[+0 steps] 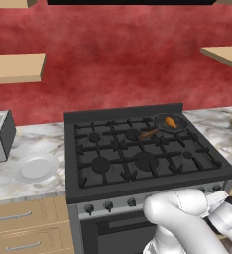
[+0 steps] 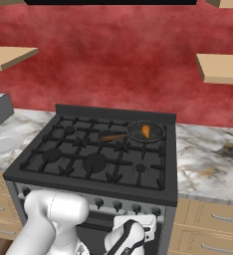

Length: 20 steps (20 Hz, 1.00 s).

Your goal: Pick the croissant and place it on the pan. Then turn on the stove to warm the croissant.

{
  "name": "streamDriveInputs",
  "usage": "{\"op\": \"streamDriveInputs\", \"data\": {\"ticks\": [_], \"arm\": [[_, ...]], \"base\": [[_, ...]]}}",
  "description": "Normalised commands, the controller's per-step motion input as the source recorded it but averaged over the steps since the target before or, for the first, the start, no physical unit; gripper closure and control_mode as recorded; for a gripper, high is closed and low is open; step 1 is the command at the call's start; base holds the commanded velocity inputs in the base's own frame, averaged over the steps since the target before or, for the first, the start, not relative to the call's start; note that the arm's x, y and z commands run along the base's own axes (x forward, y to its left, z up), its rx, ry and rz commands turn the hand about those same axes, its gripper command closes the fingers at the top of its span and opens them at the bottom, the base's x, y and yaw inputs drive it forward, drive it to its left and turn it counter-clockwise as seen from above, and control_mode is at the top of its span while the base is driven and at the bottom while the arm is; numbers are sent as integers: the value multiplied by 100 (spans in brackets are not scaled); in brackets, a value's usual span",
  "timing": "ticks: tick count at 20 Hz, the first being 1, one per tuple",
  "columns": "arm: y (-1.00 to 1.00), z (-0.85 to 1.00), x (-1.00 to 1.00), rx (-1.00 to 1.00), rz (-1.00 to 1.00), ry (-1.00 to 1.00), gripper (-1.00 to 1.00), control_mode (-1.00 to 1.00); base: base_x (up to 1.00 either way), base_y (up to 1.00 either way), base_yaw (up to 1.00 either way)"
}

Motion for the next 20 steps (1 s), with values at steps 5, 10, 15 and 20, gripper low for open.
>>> {"op": "streamDriveInputs", "data": {"ticks": [5,10,15,20], "arm": [[0,0,8,0,0,0,-100,-100],[-2,-2,7,0,0,0,100,-100],[-2,-2,3,0,0,0,100,-100],[-1,0,0,0,0,0,100,-100]], "base": [[0,0,0],[0,0,0],[0,0,0],[0,0,0]]}}
